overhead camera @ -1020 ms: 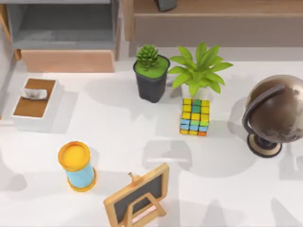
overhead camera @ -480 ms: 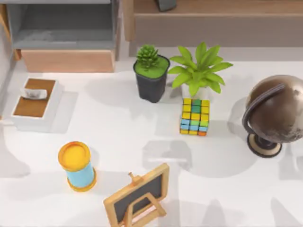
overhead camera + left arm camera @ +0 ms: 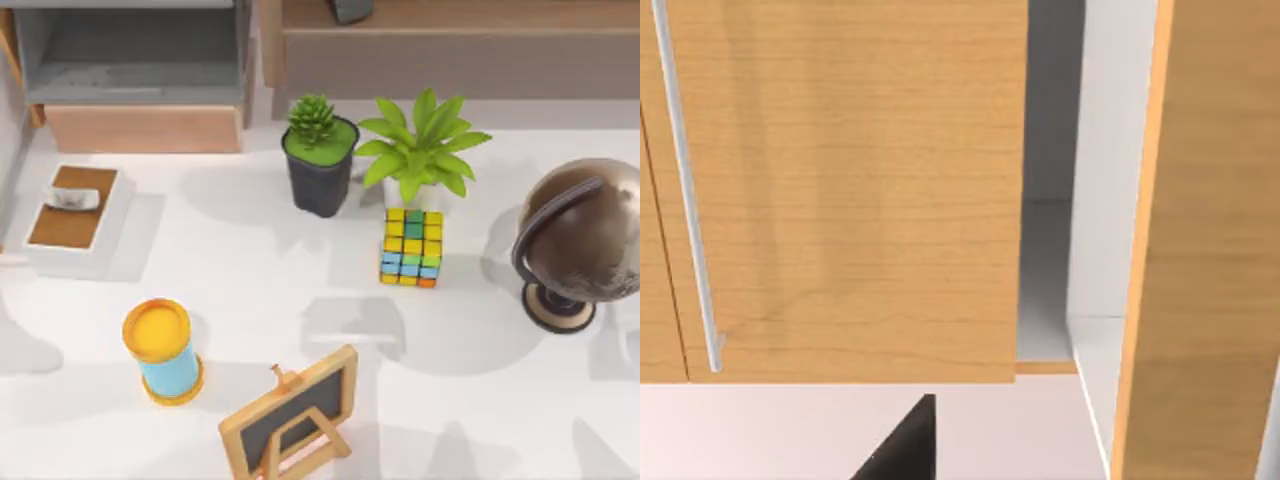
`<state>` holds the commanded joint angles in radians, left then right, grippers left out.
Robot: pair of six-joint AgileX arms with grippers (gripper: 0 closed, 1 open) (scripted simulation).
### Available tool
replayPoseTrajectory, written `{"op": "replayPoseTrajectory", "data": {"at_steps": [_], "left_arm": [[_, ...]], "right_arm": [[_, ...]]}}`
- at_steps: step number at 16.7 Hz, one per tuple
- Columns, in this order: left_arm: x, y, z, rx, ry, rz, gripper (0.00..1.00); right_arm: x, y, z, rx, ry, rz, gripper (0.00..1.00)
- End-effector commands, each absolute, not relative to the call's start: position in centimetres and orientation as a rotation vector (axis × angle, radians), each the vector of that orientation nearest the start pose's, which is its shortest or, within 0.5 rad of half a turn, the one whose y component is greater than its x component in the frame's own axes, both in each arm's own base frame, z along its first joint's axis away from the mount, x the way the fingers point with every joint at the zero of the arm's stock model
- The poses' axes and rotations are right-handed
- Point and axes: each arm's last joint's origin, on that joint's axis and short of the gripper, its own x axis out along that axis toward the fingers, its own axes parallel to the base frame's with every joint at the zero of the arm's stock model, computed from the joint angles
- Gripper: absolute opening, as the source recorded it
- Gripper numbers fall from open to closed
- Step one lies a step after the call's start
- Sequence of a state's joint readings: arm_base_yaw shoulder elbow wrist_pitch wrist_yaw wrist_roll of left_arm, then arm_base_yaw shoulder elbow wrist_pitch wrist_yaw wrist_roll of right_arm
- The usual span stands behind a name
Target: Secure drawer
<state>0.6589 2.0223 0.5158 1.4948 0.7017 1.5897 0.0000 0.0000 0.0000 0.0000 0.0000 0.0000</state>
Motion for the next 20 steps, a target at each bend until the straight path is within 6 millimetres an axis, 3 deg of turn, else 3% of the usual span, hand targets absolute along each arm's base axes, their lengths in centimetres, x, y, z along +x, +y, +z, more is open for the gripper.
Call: {"op": "replayPoseTrajectory", "data": {"at_steps": [8,17,20], "left_arm": [[25.4,17.4,9.5,1.571,-0.016,-0.016,0.02],[25.4,17.4,9.1,1.555,-0.001,-0.026,0.0],[26.6,17.4,8.9,1.554,0.0,-0.034,0.0]], "right_arm": [[10.6,-0.1,16.0,0.0,0.0,0.0,1.0],[10.6,-0.1,16.0,0.0,0.0,0.0,1.0],[10.6,-0.1,16.0,0.0,0.0,0.0,1.0]]}}
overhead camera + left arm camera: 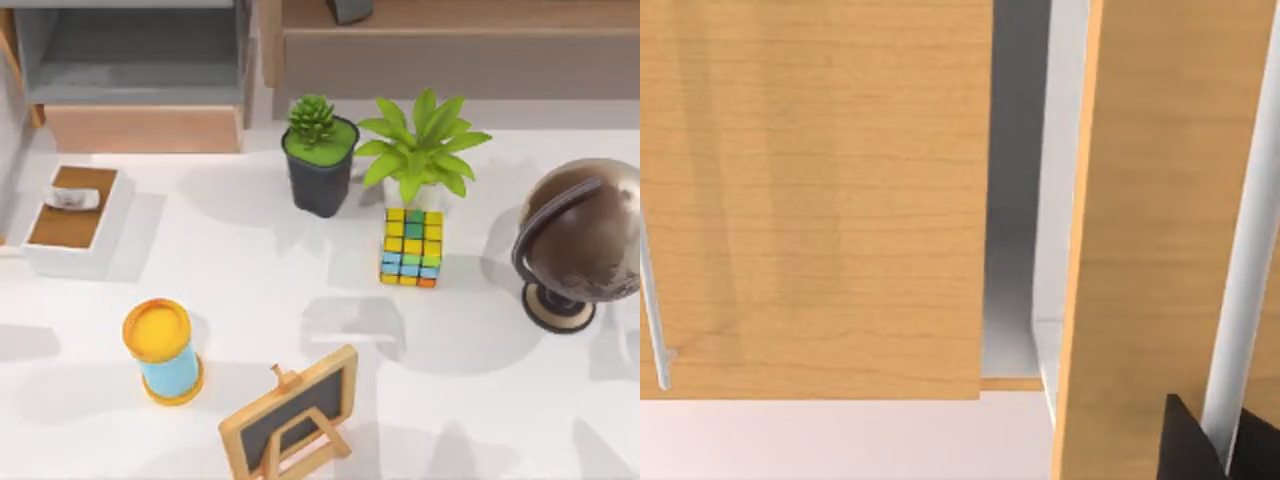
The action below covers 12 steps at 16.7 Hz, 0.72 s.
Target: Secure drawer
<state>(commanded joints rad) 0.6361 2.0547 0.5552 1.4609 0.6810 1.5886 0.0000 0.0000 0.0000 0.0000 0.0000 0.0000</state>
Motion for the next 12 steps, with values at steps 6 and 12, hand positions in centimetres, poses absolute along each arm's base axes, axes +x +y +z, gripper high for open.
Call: {"op": "replayPoseTrajectory", "data": {"at_steps": [6,12], "left_arm": [[31.6,17.4,9.1,1.556,-0.002,-0.026,0.0],[31.9,17.4,8.9,1.551,0.005,-0.033,0.0]], "right_arm": [[10.6,-0.1,16.0,0.0,0.0,0.0,1.0],[10.6,-0.1,16.0,0.0,0.0,0.0,1.0]]}}
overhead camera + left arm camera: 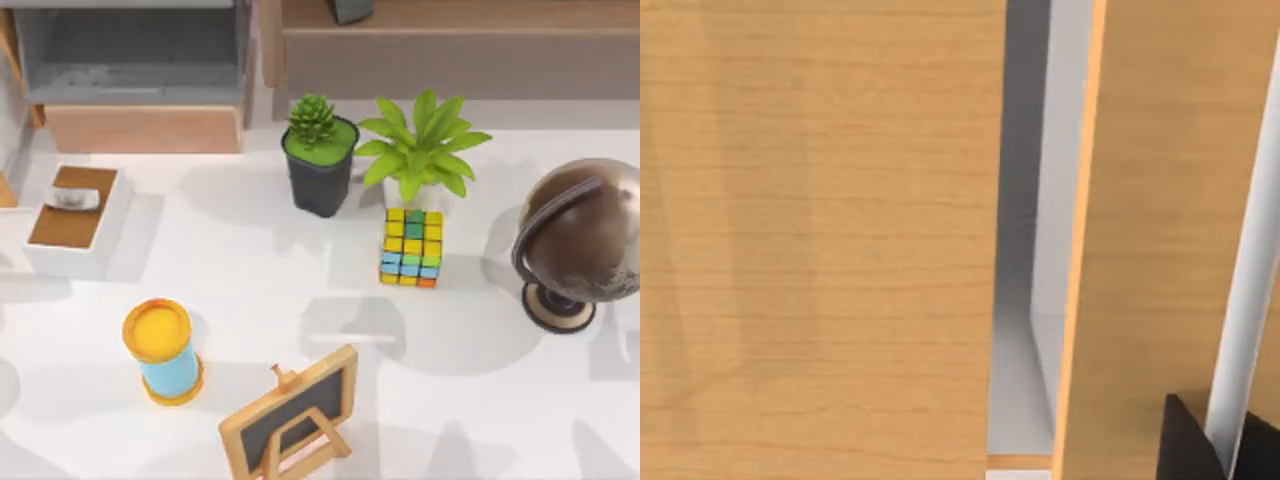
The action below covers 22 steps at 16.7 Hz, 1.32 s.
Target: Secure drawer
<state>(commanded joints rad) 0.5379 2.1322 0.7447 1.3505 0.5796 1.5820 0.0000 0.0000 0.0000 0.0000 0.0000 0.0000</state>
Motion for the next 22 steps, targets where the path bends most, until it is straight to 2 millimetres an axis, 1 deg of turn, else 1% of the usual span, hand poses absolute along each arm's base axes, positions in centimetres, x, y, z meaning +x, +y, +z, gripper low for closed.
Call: {"op": "replayPoseTrajectory", "data": {"at_steps": [5,10,14,16,18,22], "left_arm": [[34.6,17.5,8.6,1.564,0.003,-0.036,0.0],[37.6,17.3,9.0,1.551,0.006,-0.028,0.0],[37.6,17.4,8.9,1.548,0.01,-0.03,0.0],[38.1,17.3,8.8,1.549,0.01,-0.035,0.0],[39.4,17.4,8.8,1.552,0.009,-0.034,0.0],[43.0,17.5,9.1,1.553,0.003,-0.023,0.0]], "right_arm": [[10.6,-0.1,16.0,0.0,0.0,0.0,1.0],[10.6,-0.1,16.0,0.0,0.0,0.0,1.0],[10.6,-0.1,16.0,0.0,0.0,0.0,1.0],[10.6,-0.1,16.0,0.0,0.0,0.0,1.0],[10.6,-0.1,16.0,0.0,0.0,0.0,1.0],[10.6,-0.1,16.0,0.0,0.0,0.0,1.0]]}}
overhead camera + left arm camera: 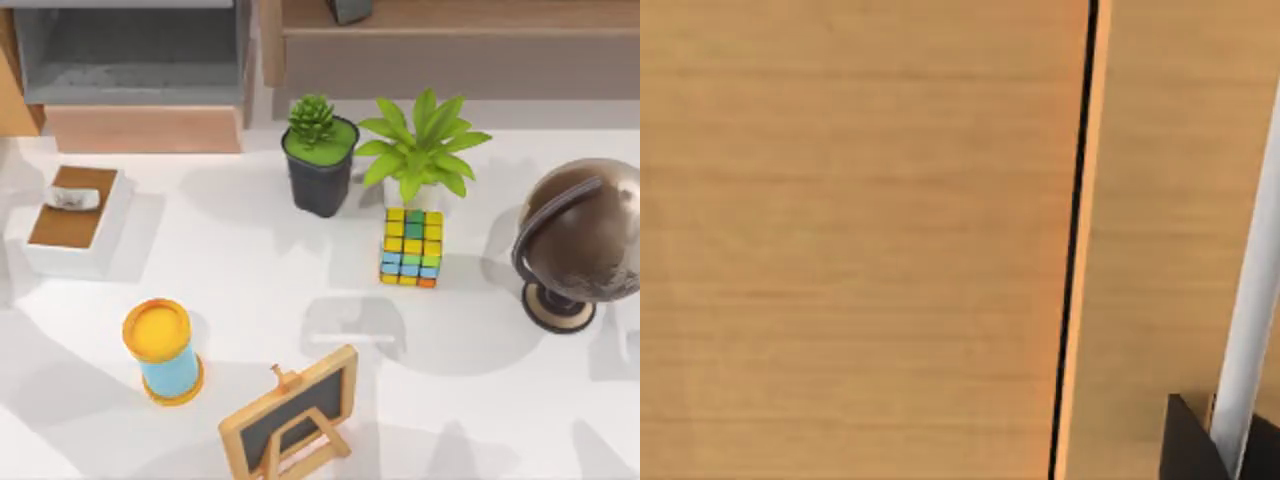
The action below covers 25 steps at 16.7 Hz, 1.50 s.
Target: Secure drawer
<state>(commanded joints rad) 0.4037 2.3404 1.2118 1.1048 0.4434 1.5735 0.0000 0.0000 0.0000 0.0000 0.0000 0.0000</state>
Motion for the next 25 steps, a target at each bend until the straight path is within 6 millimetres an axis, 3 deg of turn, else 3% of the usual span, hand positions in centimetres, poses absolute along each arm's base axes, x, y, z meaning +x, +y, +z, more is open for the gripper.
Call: {"op": "replayPoseTrajectory", "data": {"at_steps": [6,19,25], "left_arm": [[43.96,17.24,8.94,1.548,0.01,-0.03,0.0],[43.96,17.24,8.94,1.548,0.01,-0.03,0.98],[43.96,17.24,8.94,1.548,0.01,-0.03,1.0]], "right_arm": [[10.57,-0.12,16.0,0.0,0.0,0.0,1.0],[10.57,-0.12,16.0,0.0,0.0,0.0,1.0],[10.57,-0.12,16.0,0.0,0.0,0.0,1.0]]}}
